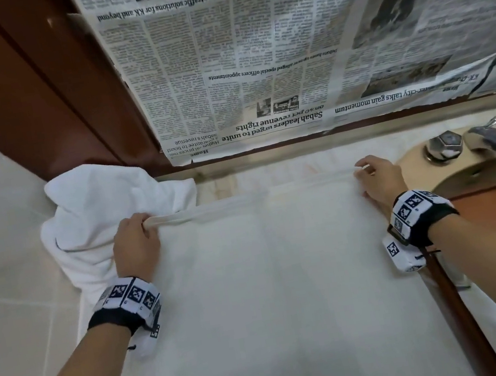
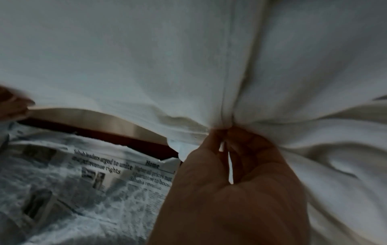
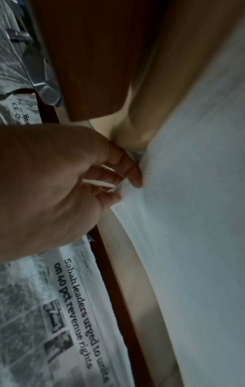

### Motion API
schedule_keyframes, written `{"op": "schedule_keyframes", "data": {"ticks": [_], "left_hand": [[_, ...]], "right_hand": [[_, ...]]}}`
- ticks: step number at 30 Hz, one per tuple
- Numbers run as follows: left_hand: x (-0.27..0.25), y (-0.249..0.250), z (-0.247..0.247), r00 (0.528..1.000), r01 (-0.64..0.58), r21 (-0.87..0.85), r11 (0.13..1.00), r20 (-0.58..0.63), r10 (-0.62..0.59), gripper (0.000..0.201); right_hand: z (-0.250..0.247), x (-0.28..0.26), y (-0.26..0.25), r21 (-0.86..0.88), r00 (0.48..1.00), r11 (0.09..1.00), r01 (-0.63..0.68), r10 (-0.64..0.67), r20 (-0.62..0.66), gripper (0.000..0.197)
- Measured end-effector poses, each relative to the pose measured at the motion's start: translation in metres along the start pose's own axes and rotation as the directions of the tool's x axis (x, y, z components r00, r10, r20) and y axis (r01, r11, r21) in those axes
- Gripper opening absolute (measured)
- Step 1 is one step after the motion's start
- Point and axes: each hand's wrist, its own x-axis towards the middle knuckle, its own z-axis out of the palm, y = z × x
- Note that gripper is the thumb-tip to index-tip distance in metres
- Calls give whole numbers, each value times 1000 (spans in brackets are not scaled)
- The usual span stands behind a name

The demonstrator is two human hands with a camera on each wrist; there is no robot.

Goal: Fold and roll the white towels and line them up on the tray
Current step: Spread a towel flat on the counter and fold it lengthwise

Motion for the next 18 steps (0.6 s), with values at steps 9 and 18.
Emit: {"op": "schedule_keyframes", "data": {"ticks": [9,18], "left_hand": [[-80,57,36,988,-117,28,993,108,114,51],[-96,69,81,924,-174,299,938,378,50,58]], "right_hand": [[51,-99,-21,-283,878,831,478,-452,157,56],[99,-109,-15,-546,823,636,545,-284,492,61]]}}
